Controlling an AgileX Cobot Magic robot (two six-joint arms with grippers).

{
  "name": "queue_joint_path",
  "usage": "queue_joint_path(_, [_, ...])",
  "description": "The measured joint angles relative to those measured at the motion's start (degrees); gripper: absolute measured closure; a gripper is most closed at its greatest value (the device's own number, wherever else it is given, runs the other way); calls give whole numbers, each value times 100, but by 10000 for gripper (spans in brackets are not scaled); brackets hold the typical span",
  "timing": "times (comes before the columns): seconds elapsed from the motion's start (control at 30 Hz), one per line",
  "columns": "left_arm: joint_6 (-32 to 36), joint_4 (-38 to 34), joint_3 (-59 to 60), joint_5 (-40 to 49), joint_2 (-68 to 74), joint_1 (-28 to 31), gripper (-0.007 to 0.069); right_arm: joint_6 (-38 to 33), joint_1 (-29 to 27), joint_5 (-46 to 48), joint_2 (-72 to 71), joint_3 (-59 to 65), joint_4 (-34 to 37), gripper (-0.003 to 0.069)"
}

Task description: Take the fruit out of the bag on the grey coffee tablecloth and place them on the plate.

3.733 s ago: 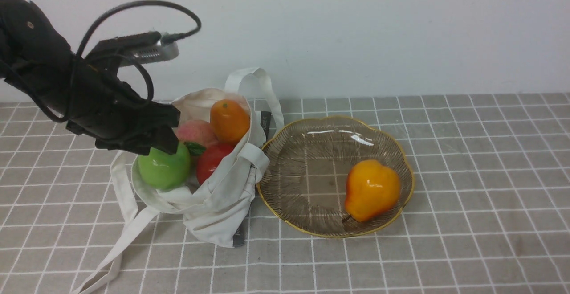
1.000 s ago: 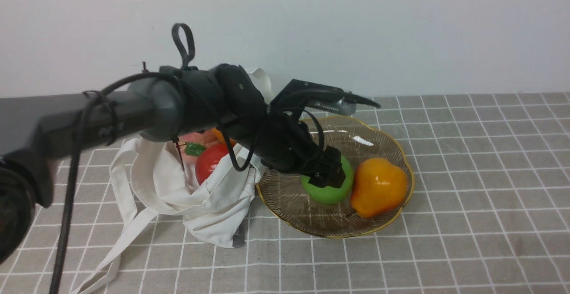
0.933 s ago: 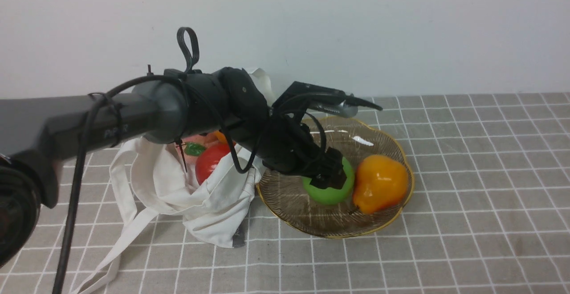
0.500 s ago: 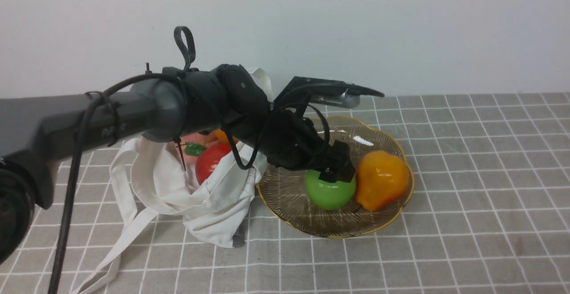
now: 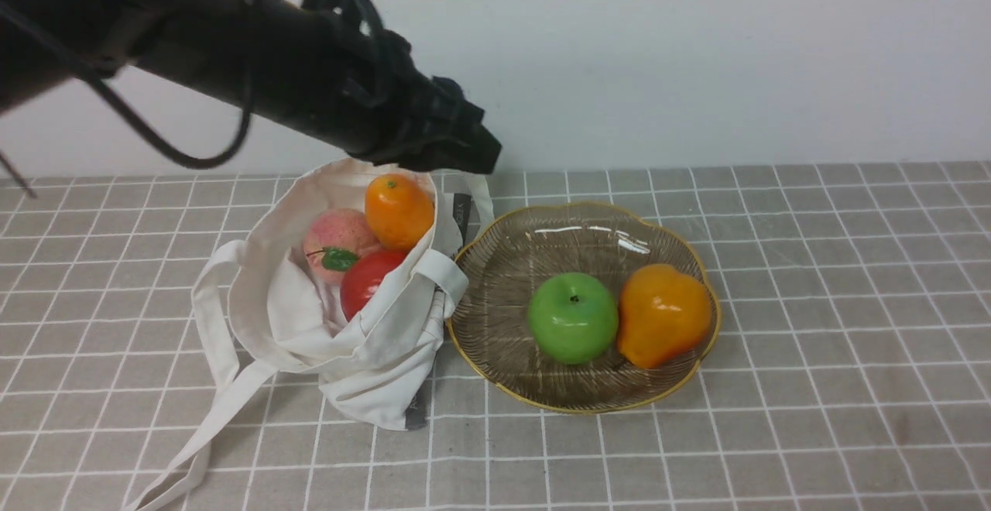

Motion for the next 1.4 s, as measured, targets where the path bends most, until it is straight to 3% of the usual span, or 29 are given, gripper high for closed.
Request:
queue_joint_path(0.1, [30, 166, 0, 755, -545, 149, 610, 0, 0, 0, 0, 0, 0, 674])
queue_joint_path(0.23, [-12, 627, 0, 1511, -1245, 193, 632, 0, 0, 0, 0, 0, 0, 674])
queue_joint_path(0.4, [-128, 741, 348, 1587, -1927, 193, 632, 0, 0, 0, 0, 0, 0, 674])
queue_joint_path(0.5, [-149, 710, 1190, 1565, -2604, 193, 632, 0, 0, 0, 0, 0, 0, 674])
queue_joint_path(0.6, [-8, 584, 2363, 1041, -3488, 193, 632, 0, 0, 0, 0, 0, 0, 674])
queue_joint_path(0.8, [254, -74, 4495, -1030, -5023, 193, 632, 0, 0, 0, 0, 0, 0, 674])
queue_joint_path(0.93, [294, -517, 5360, -2000, -5734, 193, 632, 0, 0, 0, 0, 0, 0, 674])
queue_joint_path(1.4, [513, -698, 5869, -2202, -6149, 193, 632, 0, 0, 0, 0, 0, 0, 674])
